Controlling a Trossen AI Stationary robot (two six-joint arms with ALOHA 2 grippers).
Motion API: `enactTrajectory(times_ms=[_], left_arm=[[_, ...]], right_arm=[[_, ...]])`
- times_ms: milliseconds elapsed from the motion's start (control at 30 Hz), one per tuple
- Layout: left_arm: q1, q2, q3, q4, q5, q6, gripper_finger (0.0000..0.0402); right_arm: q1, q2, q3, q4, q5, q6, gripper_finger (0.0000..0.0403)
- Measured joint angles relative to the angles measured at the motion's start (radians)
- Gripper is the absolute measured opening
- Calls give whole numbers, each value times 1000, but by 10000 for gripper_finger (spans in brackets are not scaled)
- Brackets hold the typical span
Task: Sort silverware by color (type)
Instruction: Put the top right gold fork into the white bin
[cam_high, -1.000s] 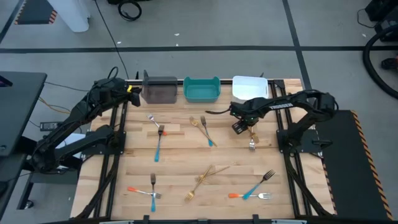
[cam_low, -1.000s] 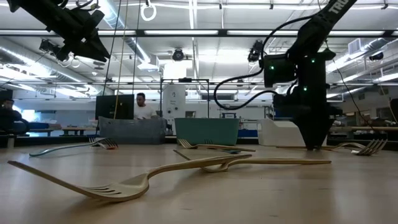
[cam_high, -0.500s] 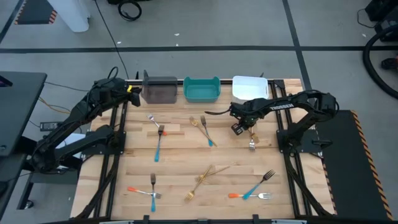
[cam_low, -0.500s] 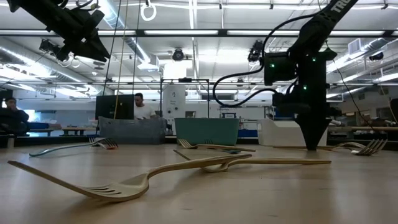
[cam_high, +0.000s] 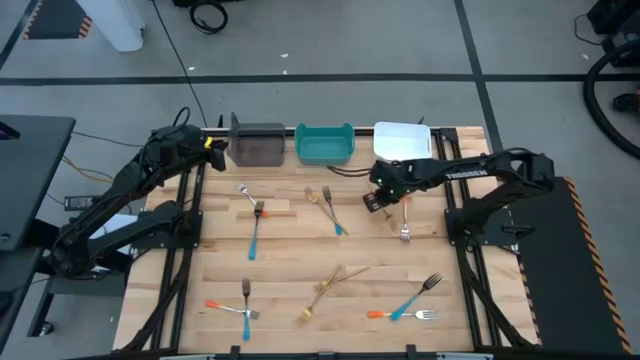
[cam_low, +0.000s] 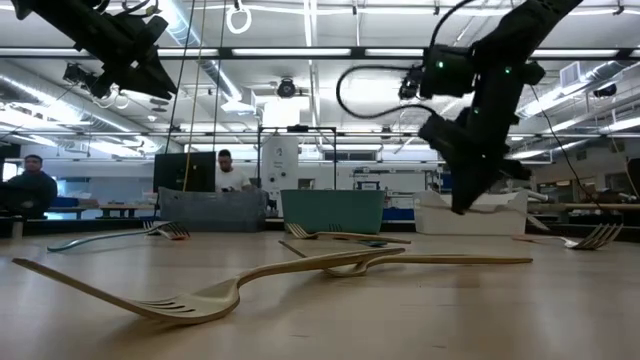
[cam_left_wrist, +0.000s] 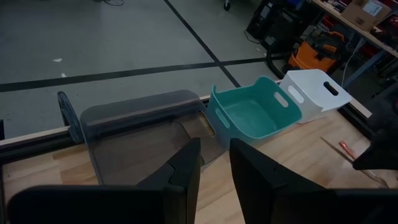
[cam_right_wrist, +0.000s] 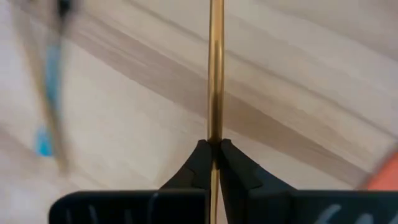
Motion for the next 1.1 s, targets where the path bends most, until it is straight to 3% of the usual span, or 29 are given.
enactTrajectory(times_ms=[200,400,633,767,933,1100], left_arm=[[0,1,0,28,0,1,96],[2,15,0,82,-34,5,96],[2,72,0,150,-38,47,96],[2,130,-1,277,-41,49,96],[2,224,-1,405,-41,52,96],[2,312,-1,426,-41,33,96]], right_arm=[[-12,-51,0,160,7,-24,16],[-100,-102,0,294,31,-115,16],[-262,-179,2,426,-7,-316,16],[-347,-202,2,473,-40,-497,16],[-464,-217,2,472,-106,-677,18],[-574,-215,2,458,-146,-790,21]])
